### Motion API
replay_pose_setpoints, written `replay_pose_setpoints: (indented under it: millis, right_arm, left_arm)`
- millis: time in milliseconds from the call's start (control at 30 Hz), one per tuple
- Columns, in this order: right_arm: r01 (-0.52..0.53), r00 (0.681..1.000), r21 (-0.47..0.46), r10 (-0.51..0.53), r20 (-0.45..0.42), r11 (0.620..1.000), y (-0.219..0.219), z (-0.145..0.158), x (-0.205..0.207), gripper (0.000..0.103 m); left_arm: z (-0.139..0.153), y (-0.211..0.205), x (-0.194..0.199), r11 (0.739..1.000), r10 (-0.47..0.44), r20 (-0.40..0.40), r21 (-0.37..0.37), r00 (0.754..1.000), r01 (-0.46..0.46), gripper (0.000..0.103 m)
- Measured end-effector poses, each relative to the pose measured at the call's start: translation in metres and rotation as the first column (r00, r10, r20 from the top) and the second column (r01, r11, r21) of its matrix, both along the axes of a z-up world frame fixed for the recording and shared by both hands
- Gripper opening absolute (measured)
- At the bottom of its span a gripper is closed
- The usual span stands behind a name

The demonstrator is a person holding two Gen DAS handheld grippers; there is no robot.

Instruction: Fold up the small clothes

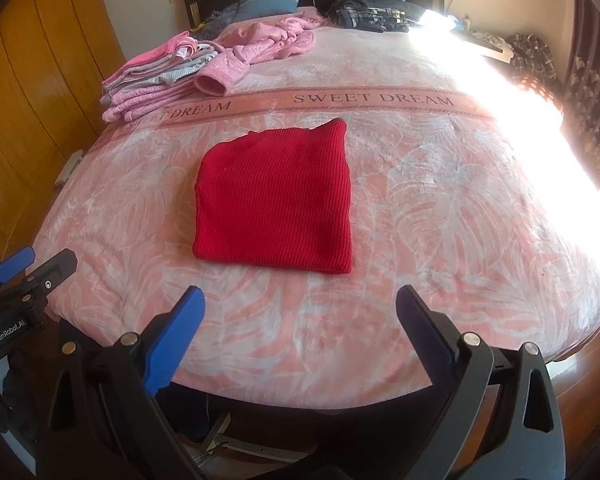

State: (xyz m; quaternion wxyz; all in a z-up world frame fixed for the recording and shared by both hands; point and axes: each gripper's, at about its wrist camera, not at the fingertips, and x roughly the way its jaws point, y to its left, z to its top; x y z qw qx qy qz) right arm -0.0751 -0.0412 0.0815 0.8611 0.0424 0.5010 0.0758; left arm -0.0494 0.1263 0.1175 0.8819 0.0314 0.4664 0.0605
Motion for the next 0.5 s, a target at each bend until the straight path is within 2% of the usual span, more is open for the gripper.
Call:
replay_pose_setpoints:
  millis: [500]
  right_arm:
    - [-0.014,1.0,-0.021,0.014,0.002,1.0,0.0024,-0.005,-0.0025,0.096]
  left_arm:
    - [-0.0055,0.0018,-0.0005,1.0,0.001,-0.017,-0.003,1.0,-0.001,0.095]
